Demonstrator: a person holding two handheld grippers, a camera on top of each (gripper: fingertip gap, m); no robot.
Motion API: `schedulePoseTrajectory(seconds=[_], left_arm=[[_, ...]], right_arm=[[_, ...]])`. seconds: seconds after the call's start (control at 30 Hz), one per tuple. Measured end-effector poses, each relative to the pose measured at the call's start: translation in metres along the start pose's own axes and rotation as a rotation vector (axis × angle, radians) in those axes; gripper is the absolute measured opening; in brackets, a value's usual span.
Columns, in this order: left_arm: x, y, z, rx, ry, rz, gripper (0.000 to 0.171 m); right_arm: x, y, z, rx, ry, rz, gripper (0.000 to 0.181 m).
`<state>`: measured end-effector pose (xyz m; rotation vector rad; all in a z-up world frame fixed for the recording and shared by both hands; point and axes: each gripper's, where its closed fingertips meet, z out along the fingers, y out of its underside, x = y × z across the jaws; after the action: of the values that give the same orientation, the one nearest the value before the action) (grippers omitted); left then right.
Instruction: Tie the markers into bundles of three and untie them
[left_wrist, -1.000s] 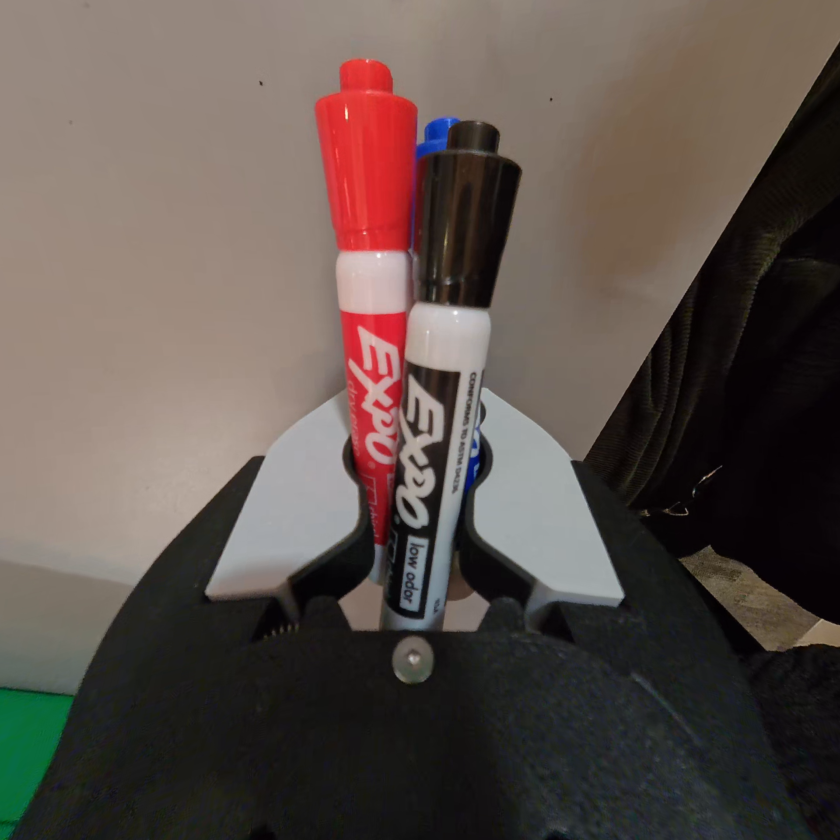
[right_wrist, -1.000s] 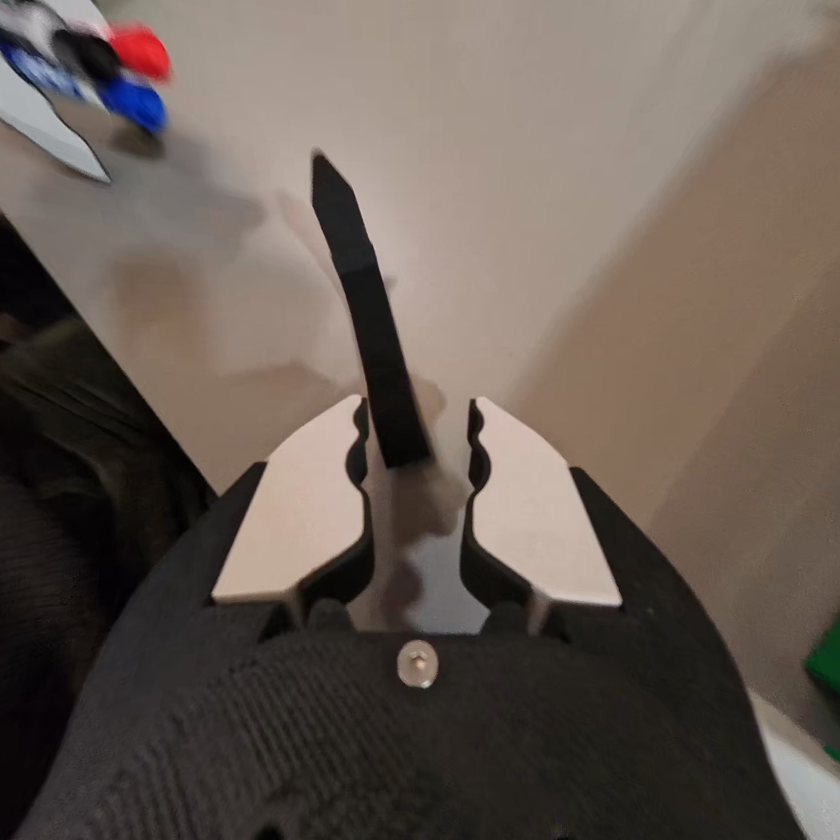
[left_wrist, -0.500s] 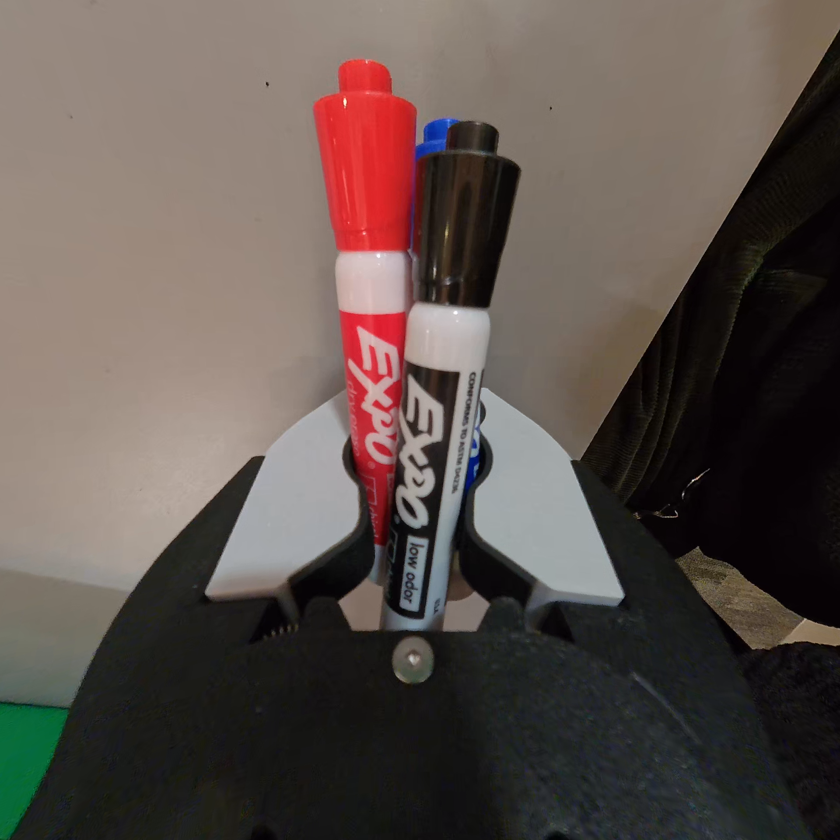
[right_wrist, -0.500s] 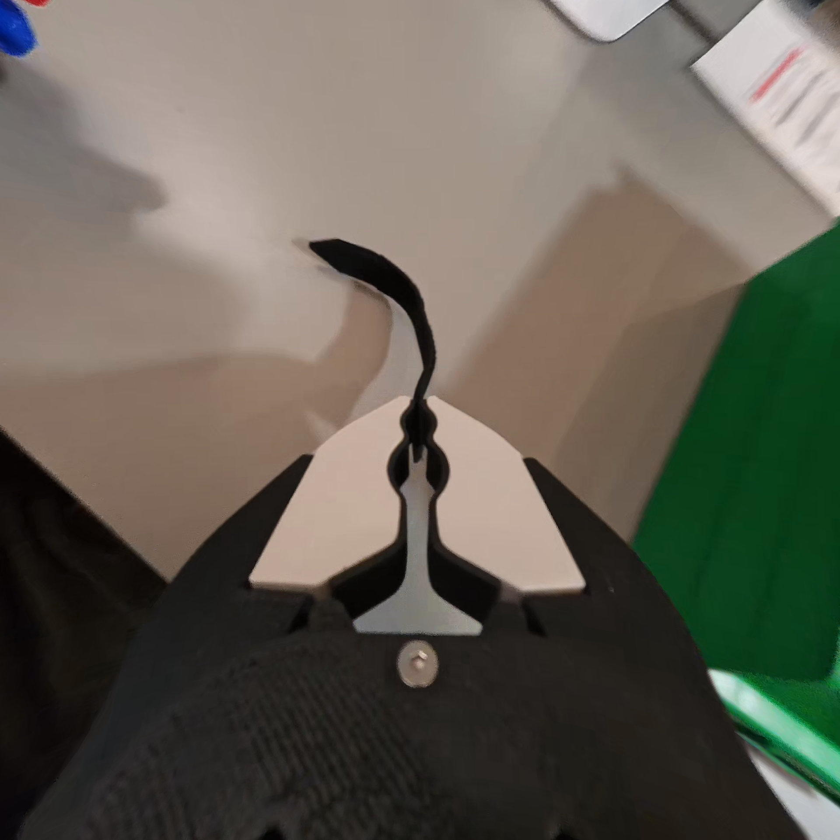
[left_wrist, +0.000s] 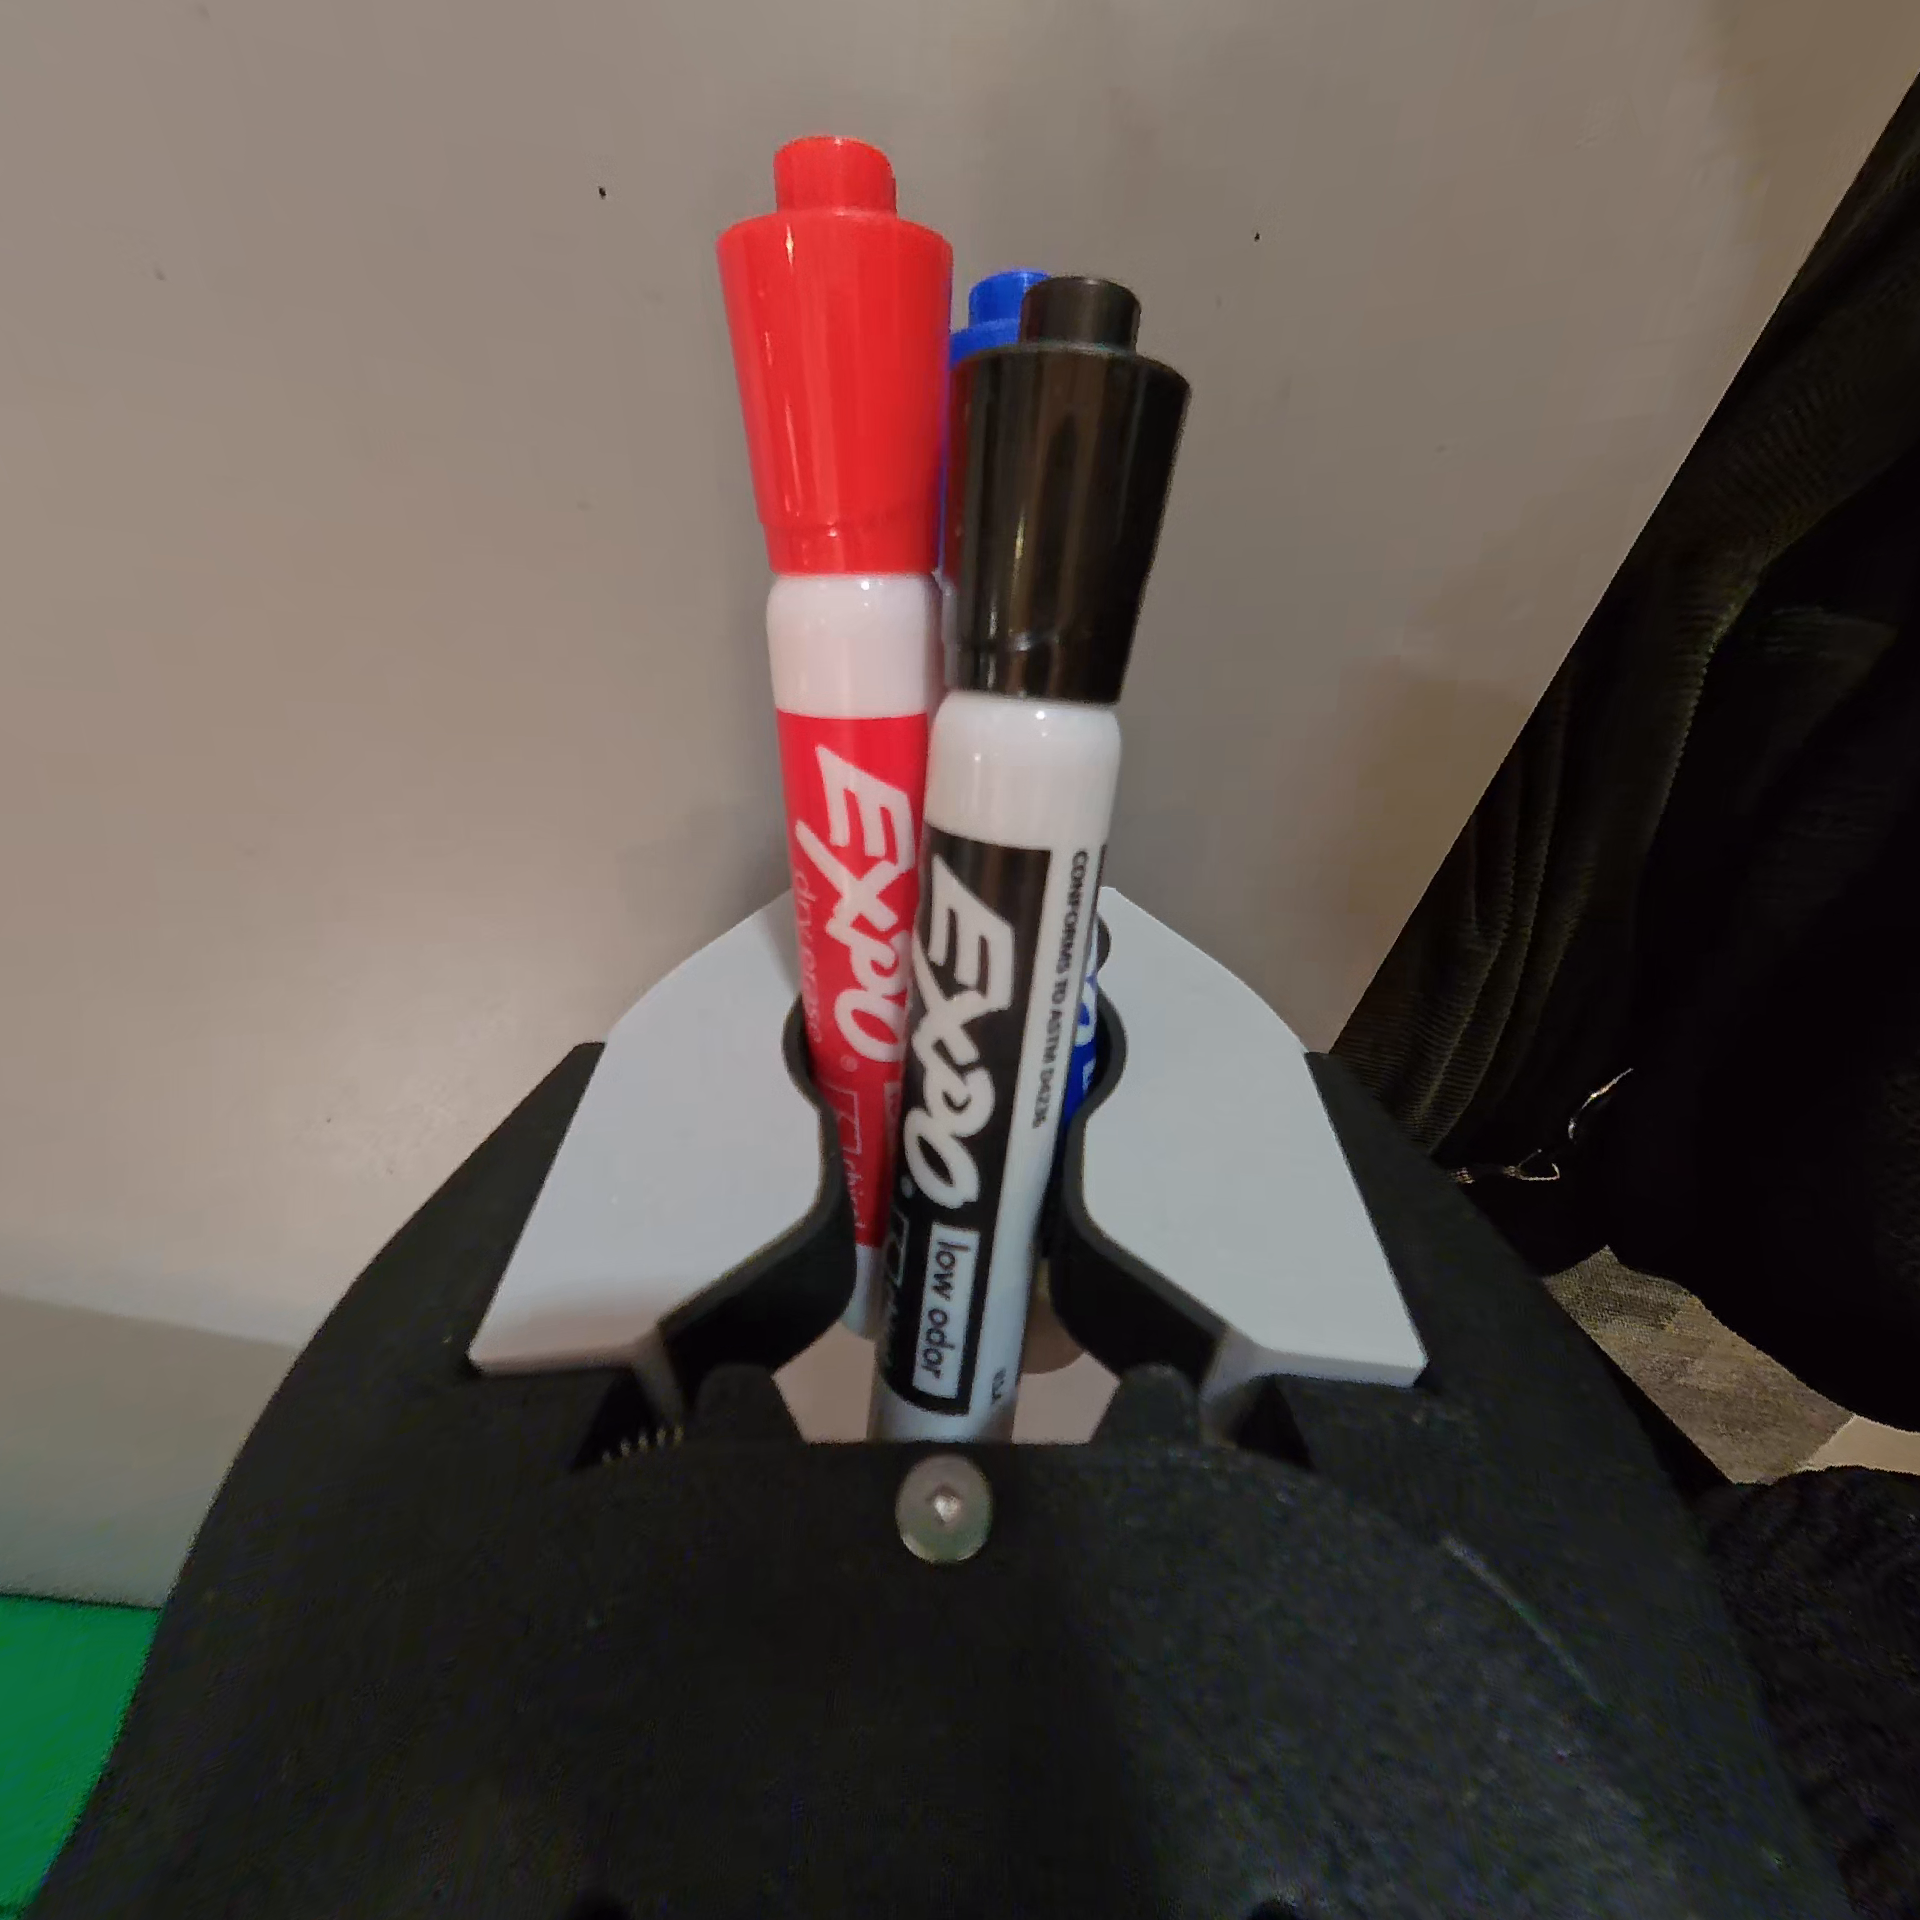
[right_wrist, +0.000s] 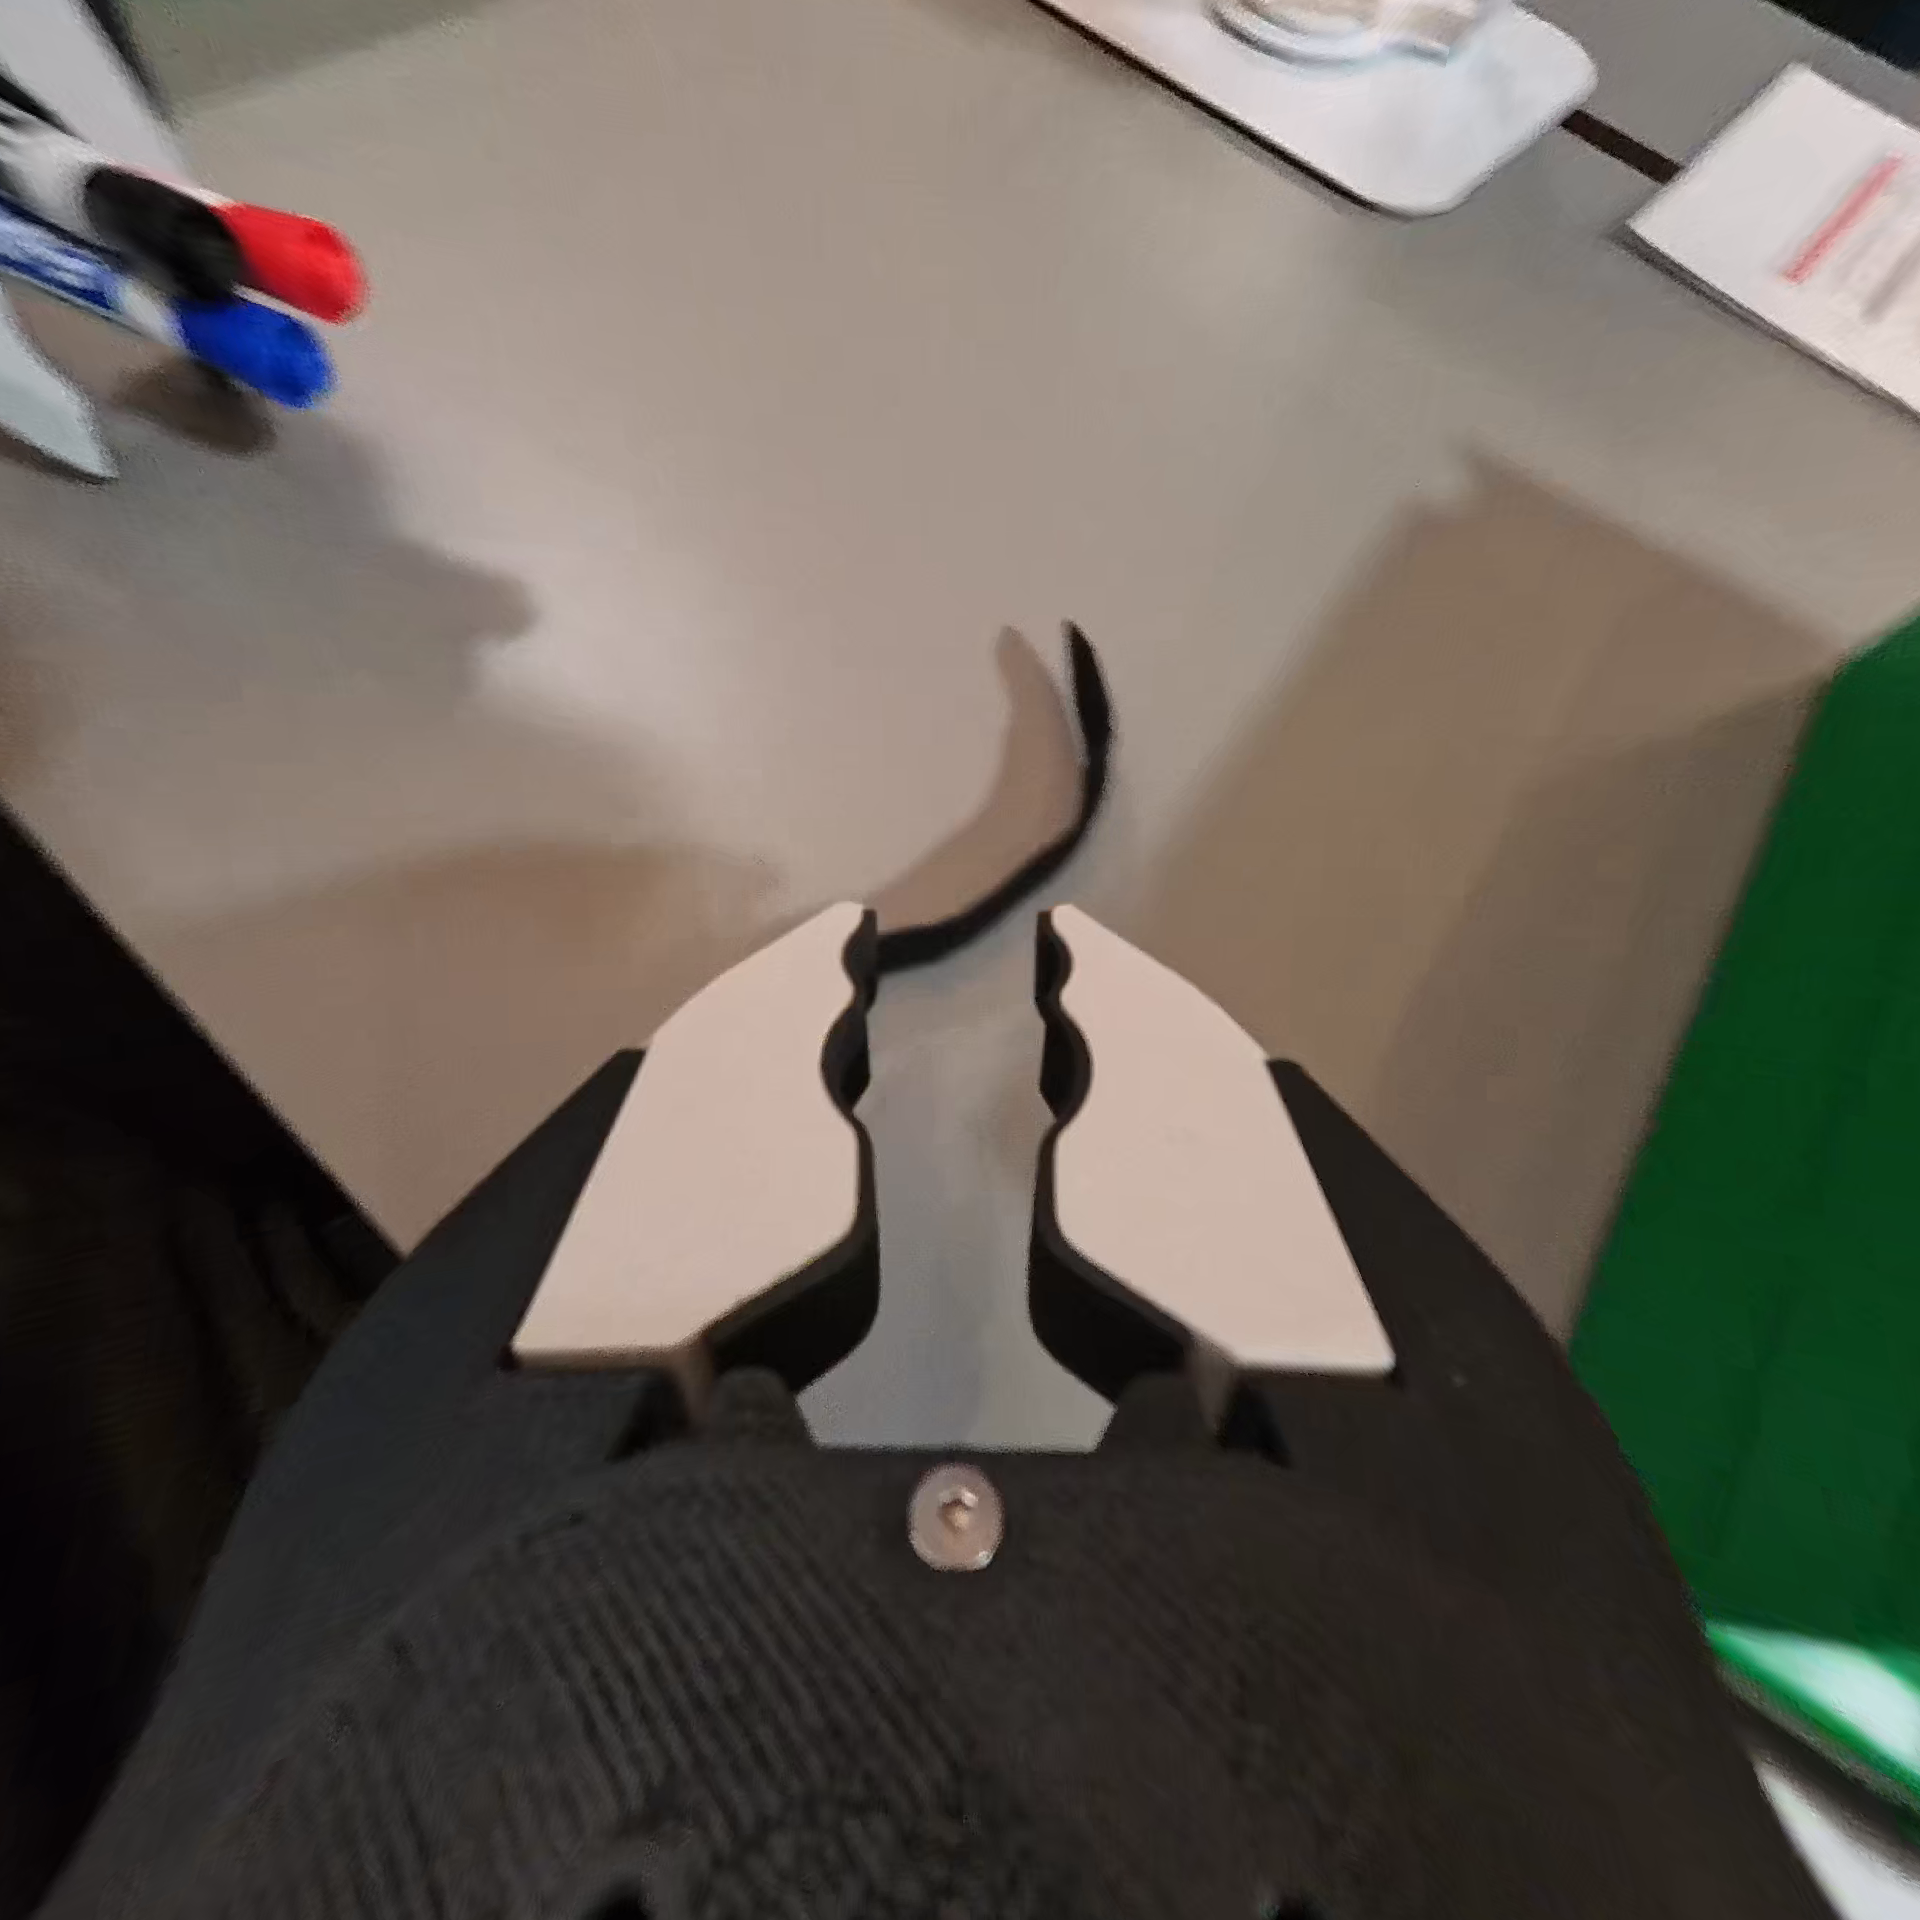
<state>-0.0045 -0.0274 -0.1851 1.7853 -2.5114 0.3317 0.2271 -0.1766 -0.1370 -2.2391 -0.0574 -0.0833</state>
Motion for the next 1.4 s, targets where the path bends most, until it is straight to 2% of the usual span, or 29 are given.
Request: schedulePoseTrajectory(seconds=[0.07, 0.2, 0.27, 0.33, 0.47, 0.57, 0.6, 0.7, 0.77, 0.83, 0.87, 0.93, 0.97, 1.03, 1.1, 1.17, 1.23, 1.33, 1.4], left_arm=[[0.0, 0.0, 0.0, -0.002, -0.002, 0.001, 0.045], [0.0, 0.0, 0.0, -0.007, -0.005, -0.001, 0.045], [0.0, 0.0, 0.0, -0.005, -0.004, -0.001, 0.045], [0.0, 0.0, 0.0, -0.001, -0.003, 0.002, 0.045], [0.0, 0.0, 0.0, 0.001, -0.005, 0.012, 0.045], [0.0, 0.001, 0.0, 0.0, -0.006, 0.013, 0.045], [0.0, 0.001, 0.0, -0.001, -0.006, 0.011, 0.045], [0.0, 0.001, 0.0, -0.004, -0.009, 0.009, 0.045], [0.0, 0.0, 0.0, -0.011, -0.011, 0.008, 0.045], [0.0, 0.001, 0.0, -0.018, -0.015, 0.009, 0.045], [0.0, 0.001, 0.0, -0.021, -0.017, 0.01, 0.045], [0.0, 0.001, 0.001, -0.028, -0.02, 0.011, 0.045], [0.0, 0.001, 0.001, -0.03, -0.021, 0.011, 0.045], [0.0, 0.001, 0.001, -0.03, -0.021, 0.011, 0.045], [0.0, 0.001, 0.001, -0.026, -0.018, 0.006, 0.045], [0.0, 0.001, 0.0, -0.022, -0.016, 0.003, 0.045], [0.0, 0.001, 0.0, -0.02, -0.015, 0.003, 0.045], [0.0, 0.001, 0.0, -0.019, -0.014, -0.003, 0.045], [0.0, 0.001, 0.0, -0.021, -0.017, -0.004, 0.045]], right_arm=[[0.01, 0.01, 0.002, -0.039, 0.0, -0.021, 0.034], [-0.013, 0.009, 0.01, -0.011, -0.151, -0.169, 0.082], [-0.018, 0.008, 0.015, -0.005, -0.141, -0.228, 0.088], [-0.016, 0.007, 0.018, -0.01, -0.1, -0.274, 0.102], [0.001, 0.005, 0.019, 0.02, 0.016, -0.43, 0.09], [0.014, -0.025, 0.012, 0.157, 0.095, -0.484, 0.072], [0.017, -0.038, 0.007, 0.227, 0.118, -0.473, 0.072], [0.025, -0.08, -0.012, 0.446, 0.147, -0.348, 0.085], [0.029, -0.099, -0.024, 0.557, 0.137, -0.238, 0.086], [0.035, -0.112, -0.033, 0.627, 0.108, -0.047, 0.081], [0.034, -0.115, -0.033, 0.632, 0.06, 0.043, 0.07], [0.028, -0.119, -0.036, 0.658, -0.007, 0.103, 0.009], [0.024, -0.122, -0.04, 0.7, -0.006, 0.083, 0.0], [0.02, -0.125, -0.045, 0.745, 0.056, -0.038, 0.0], [0.023, -0.126, -0.049, 0.792, 0.184, -0.148, 0.003], [0.032, -0.126, -0.053, 0.828, 0.348, -0.211, 0.035], [0.026, -0.118, -0.037, 0.747, 0.297, -0.276, 0.028], [0.019, -0.11, -0.031, 0.72, 0.207, -0.307, 0.019], [0.009, -0.092, -0.017, 0.565, 0.075, -0.431, 0.019]])
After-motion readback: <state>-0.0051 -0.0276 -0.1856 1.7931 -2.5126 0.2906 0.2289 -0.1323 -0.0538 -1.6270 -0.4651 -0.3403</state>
